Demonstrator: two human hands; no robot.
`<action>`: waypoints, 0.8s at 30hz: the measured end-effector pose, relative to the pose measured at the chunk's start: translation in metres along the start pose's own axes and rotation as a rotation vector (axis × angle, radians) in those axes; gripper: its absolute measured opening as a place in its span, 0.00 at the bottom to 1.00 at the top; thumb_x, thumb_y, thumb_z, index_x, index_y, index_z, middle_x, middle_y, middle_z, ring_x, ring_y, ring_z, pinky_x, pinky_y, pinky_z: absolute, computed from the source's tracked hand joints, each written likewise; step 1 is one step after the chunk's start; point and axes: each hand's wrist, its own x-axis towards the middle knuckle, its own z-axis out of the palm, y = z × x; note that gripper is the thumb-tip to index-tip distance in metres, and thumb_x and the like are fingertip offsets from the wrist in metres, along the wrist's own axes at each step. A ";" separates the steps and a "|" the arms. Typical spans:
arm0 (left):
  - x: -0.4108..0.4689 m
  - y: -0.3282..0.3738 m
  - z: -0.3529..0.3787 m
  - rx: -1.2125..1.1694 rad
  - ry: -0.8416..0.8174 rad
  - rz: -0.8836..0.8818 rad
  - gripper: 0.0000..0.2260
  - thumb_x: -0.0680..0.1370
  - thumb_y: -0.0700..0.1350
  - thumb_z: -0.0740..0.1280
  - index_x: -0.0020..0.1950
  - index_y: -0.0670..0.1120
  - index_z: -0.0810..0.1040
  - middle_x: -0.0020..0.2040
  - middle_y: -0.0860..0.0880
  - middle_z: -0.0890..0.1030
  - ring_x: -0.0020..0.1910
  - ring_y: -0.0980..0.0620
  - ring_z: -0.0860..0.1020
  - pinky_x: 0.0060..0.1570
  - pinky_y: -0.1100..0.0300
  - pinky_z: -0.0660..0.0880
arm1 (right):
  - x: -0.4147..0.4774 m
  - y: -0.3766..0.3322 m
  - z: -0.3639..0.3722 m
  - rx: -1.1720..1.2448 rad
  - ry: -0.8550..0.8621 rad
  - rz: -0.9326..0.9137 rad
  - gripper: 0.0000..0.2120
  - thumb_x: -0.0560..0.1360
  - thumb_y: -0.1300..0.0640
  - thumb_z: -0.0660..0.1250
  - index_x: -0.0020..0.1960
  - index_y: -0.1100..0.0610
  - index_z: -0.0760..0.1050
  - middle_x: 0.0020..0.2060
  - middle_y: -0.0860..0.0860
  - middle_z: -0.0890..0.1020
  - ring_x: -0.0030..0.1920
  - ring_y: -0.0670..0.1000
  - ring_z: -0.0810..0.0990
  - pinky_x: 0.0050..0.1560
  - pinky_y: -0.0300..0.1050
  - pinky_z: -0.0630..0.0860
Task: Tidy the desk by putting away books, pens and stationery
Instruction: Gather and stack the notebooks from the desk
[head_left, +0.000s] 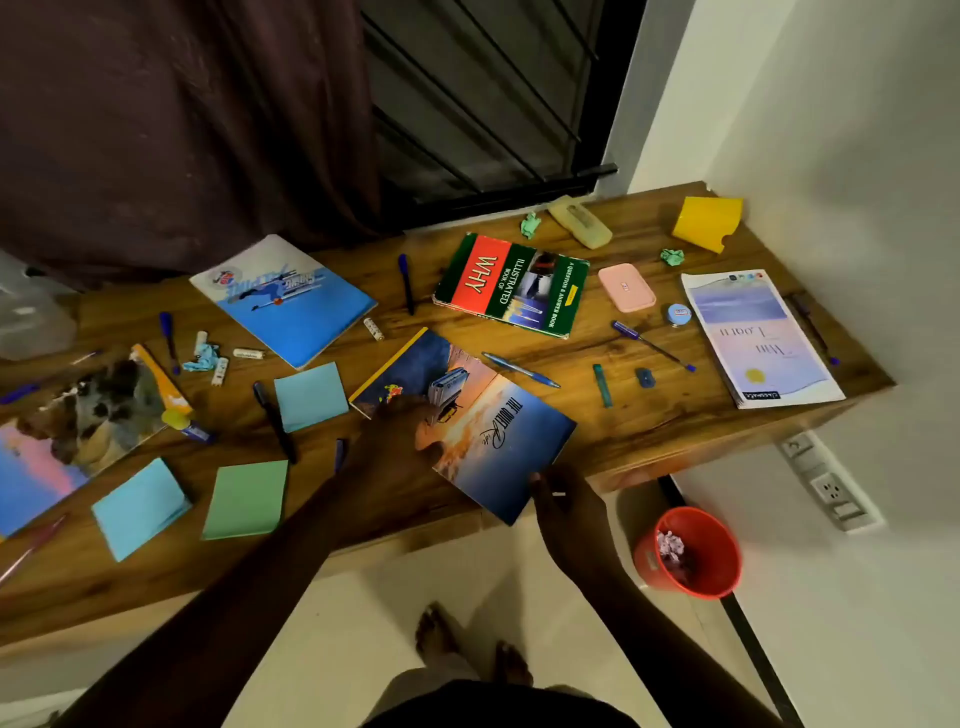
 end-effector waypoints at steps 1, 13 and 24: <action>0.000 -0.001 0.003 -0.002 -0.004 0.036 0.22 0.76 0.55 0.70 0.69 0.53 0.75 0.68 0.50 0.75 0.68 0.46 0.73 0.65 0.51 0.71 | 0.002 -0.001 0.002 -0.024 0.029 0.017 0.10 0.82 0.48 0.65 0.58 0.53 0.76 0.50 0.45 0.84 0.48 0.38 0.80 0.42 0.30 0.71; -0.007 -0.001 0.007 0.081 -0.050 0.084 0.23 0.72 0.61 0.63 0.65 0.57 0.74 0.63 0.53 0.73 0.62 0.50 0.74 0.58 0.51 0.75 | -0.003 -0.015 0.021 0.628 0.038 0.398 0.10 0.74 0.63 0.75 0.52 0.64 0.78 0.43 0.62 0.86 0.43 0.58 0.83 0.47 0.51 0.80; 0.024 0.012 -0.048 -0.409 0.057 0.149 0.36 0.77 0.61 0.64 0.82 0.55 0.56 0.81 0.50 0.61 0.79 0.51 0.60 0.76 0.53 0.61 | -0.005 -0.107 -0.018 0.233 0.056 -0.236 0.07 0.81 0.59 0.68 0.58 0.53 0.81 0.52 0.47 0.87 0.51 0.48 0.87 0.46 0.50 0.85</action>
